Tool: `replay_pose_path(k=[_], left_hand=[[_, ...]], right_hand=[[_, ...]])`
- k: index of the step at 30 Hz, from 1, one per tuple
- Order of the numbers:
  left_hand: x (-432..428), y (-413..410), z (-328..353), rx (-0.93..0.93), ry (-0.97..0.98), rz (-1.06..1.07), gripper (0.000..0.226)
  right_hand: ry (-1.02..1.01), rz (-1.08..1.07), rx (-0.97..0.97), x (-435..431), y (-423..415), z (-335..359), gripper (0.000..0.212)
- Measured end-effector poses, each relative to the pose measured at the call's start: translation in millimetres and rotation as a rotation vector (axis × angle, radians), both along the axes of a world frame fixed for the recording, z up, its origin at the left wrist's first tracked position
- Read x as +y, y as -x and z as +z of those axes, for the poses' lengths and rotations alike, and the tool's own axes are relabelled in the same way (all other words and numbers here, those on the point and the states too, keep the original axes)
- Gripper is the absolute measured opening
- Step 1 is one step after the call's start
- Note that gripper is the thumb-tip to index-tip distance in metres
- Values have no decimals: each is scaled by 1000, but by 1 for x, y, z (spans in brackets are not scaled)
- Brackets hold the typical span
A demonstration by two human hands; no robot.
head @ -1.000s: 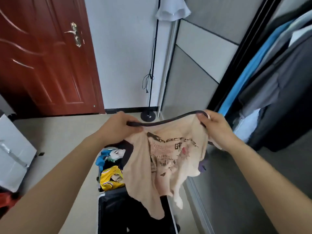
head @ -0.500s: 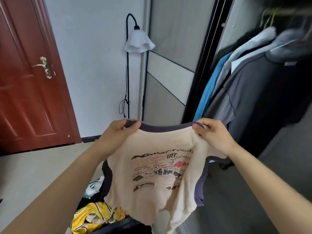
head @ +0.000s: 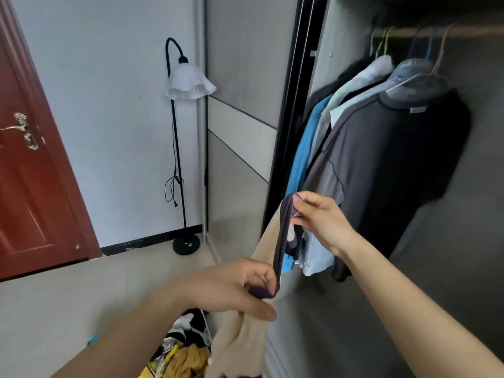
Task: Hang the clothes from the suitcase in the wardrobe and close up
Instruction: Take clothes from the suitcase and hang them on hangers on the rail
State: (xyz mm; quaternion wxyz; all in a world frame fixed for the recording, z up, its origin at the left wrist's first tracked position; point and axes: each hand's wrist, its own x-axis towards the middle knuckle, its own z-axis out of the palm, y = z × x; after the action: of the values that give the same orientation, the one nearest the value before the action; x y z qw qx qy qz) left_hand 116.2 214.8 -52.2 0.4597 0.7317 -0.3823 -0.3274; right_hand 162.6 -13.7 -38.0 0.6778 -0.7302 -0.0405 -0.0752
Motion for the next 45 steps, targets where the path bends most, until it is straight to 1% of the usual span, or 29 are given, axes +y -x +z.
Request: replay_pose_path(k=[2,4,5,7,9,10,12,15,16,19,21,24,26,28,30,31,33,35,37,38,39,40,42,43,44,45], left_hand=[[-7,1,-4,74,-27,-1,21],[-13,-2,-7,33,-41,35,18],[-15,-4,-9,-17,-54,83,17],[-18,-10,-13,-177,-101,234,20],[-16,-19,-17,-323,-98,377,28],[-13,-24,-18,-346,-71,430,30],[-10,-36,-17,-409,-34,499,26],[-7,-54,-7,-649,-113,497,17],[-6,-60,-2,-699,-129,487,16],[-6,-70,14,-746,-84,466,17],[-5,-70,27,-725,-16,414,21],[-5,-65,45,-684,129,335,21],[-6,-60,52,-622,194,301,17],[-8,-55,52,-559,211,221,17],[-13,-51,45,-469,180,85,19],[-16,-50,40,-410,143,14,19],[-20,-51,28,-328,23,-84,19],[-28,-55,15,-383,-145,-100,19],[-39,-58,-1,-423,-284,-49,18],[-46,-59,-9,-395,-313,11,17],[-54,-58,-16,-320,-298,98,15],[-62,-57,-22,-192,-252,220,15],[-74,-61,-31,59,-161,489,21],[-80,-65,-34,103,-140,596,19],[-84,-71,-35,78,-150,668,15],[-86,-77,-34,26,-174,720,12]], right_hand=[[-32,13,-10,0,2,5,27],[33,3,-25,-3,4,11,34],[92,-13,-32,-6,5,14,34],[184,-79,-44,-12,6,22,31],[204,-194,-49,-25,5,26,28],[203,-250,-51,-33,5,27,26],[216,-326,-33,-51,6,29,25],[270,-341,68,-76,11,28,24],[272,-333,99,-82,13,29,23],[153,-318,179,-97,20,32,19],[64,-287,275,-110,23,33,18],[14,-227,461,-123,27,26,20],[29,-276,536,-130,27,19,17],[109,-387,558,-131,26,12,11],[163,-485,520,-129,23,5,6],[138,-503,490,-128,20,1,6],[-52,-483,455,-120,16,-2,11],[-264,-461,441,-113,12,2,15],[-344,-430,407,-107,10,11,14],[-343,-397,378,-103,9,15,14],[-320,-359,348,-99,9,19,13],[-283,-329,320,-95,9,23,11],[-145,-259,278,-92,14,31,6],[-36,-217,253,-93,19,36,2],[106,-194,216,-96,24,41,6],[282,-212,178,-99,28,44,14]])
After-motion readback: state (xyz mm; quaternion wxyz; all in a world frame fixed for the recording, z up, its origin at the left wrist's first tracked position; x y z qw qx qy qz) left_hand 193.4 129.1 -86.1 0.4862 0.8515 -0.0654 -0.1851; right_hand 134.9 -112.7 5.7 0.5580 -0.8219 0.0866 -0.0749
